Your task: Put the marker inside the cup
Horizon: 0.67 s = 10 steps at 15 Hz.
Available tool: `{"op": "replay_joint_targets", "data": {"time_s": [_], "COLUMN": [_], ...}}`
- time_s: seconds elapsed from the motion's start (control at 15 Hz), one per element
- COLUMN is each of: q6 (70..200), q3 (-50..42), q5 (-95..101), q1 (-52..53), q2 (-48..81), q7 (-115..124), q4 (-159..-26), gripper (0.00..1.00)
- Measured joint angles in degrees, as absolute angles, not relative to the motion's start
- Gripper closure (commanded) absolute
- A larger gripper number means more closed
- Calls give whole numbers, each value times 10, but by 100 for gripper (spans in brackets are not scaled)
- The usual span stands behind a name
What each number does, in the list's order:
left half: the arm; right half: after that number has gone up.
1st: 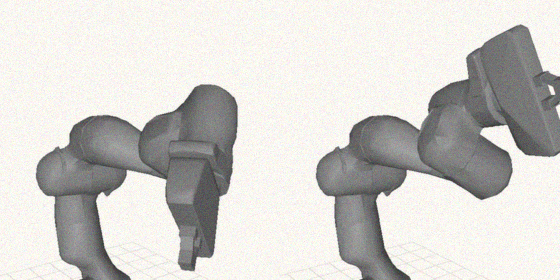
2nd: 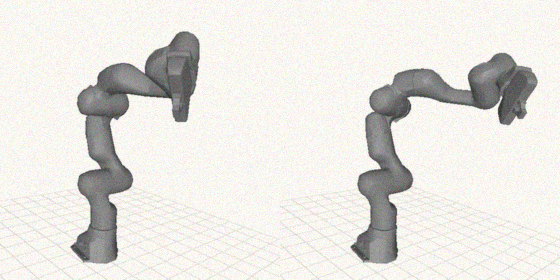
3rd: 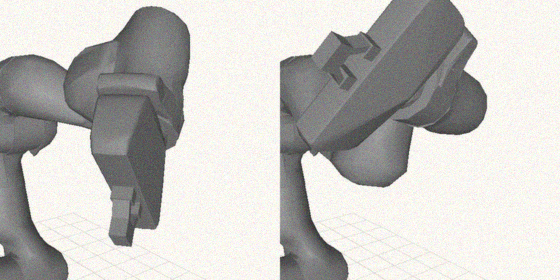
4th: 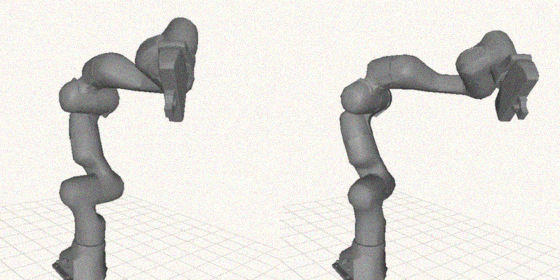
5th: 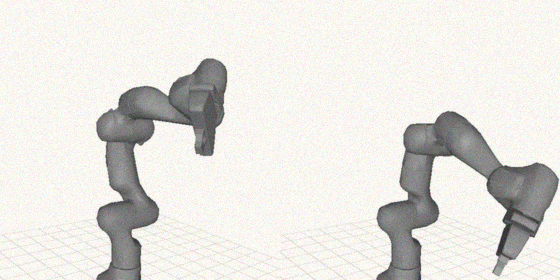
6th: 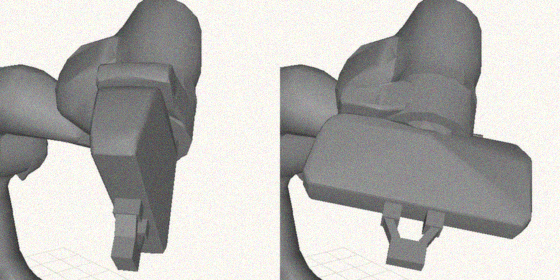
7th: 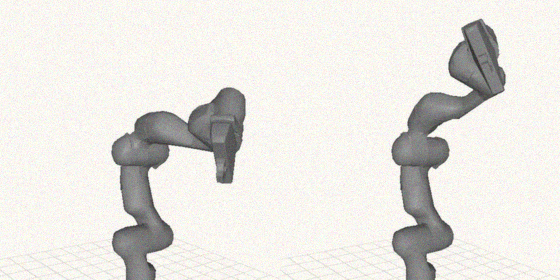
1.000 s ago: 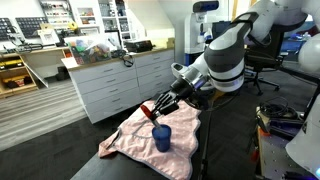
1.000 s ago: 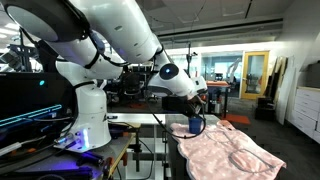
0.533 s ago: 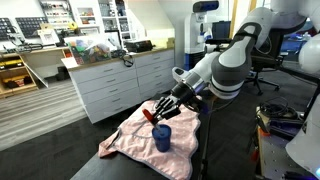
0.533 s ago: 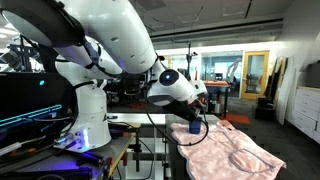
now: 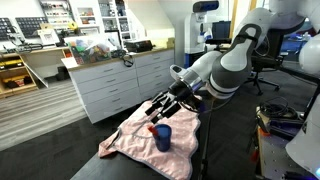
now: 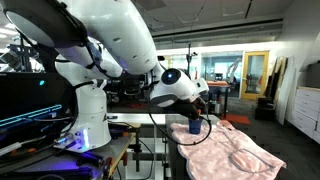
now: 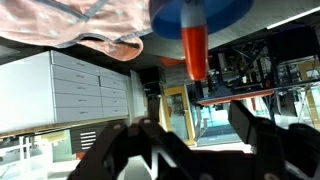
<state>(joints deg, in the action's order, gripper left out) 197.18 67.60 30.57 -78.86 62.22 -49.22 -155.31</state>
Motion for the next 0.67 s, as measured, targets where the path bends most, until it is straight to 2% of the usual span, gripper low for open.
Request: {"op": "replay_joint_targets", "data": {"time_s": [0.67], "q6": [1978], "q3": [687], "q5": [306], "q1": [-788], "q2": [613], "q7": [-421], "q4": [-1540], "gripper": [0]}}
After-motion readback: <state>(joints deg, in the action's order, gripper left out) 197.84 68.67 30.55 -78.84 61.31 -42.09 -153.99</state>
